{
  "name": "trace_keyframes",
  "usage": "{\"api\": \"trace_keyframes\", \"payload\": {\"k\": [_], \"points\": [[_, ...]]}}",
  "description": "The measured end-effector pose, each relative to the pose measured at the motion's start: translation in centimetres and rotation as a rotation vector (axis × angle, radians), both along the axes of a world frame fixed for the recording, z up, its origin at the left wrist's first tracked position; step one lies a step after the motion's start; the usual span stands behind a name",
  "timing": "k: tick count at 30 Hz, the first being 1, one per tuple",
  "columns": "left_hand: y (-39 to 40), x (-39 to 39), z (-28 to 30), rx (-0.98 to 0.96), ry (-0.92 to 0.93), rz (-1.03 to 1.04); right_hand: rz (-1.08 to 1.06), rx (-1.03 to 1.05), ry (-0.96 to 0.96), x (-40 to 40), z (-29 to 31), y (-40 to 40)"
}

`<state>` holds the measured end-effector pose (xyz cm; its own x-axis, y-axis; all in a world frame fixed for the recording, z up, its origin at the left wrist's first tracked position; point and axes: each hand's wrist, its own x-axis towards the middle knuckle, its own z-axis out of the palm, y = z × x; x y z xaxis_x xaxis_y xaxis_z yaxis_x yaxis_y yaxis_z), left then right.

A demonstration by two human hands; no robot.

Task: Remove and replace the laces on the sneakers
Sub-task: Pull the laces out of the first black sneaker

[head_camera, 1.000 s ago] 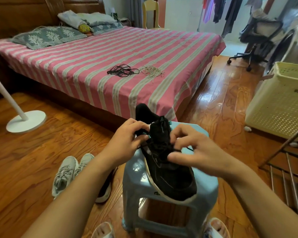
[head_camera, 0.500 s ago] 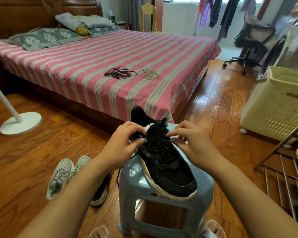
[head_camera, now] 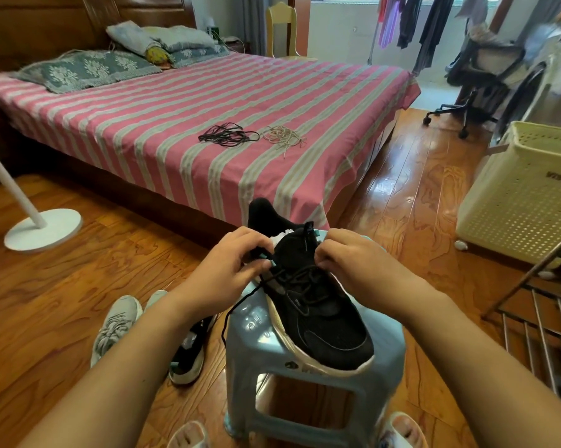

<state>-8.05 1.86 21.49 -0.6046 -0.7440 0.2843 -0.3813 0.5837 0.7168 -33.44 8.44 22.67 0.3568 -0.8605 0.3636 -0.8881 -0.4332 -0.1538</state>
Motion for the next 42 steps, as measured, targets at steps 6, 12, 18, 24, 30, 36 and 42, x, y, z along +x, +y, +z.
{"api": "trace_keyframes", "payload": {"k": [6, 12, 18, 24, 30, 36, 42], "points": [[-0.3, 0.1, 0.3, 0.019, -0.020, -0.061, -0.115, 0.230, -0.562, -0.6, -2.1, -0.2], [-0.4, 0.5, 0.0, 0.084, 0.052, -0.037, 0.032, 0.121, -0.300, 0.8, -1.4, 1.1], [-0.2, 0.3, -0.1, 0.025, -0.001, -0.020, 0.048, -0.048, 0.028, 1.4, -0.7, 0.7], [-0.2, 0.1, -0.1, -0.019, -0.029, -0.018, -0.106, 0.223, -0.599, 1.5, -1.8, 1.2], [-0.3, 0.1, -0.2, 0.028, -0.039, -0.011, -0.046, 0.217, -0.540, 1.0, -0.5, 2.4], [1.3, 0.0, 0.4, -0.015, -0.060, 0.031, -0.047, 0.019, -0.408, 0.8, -0.5, 2.2], [2.6, 1.0, 1.3, -0.080, -0.083, -0.077, 0.023, -0.087, -0.211, 1.8, -0.7, 1.6]]}}
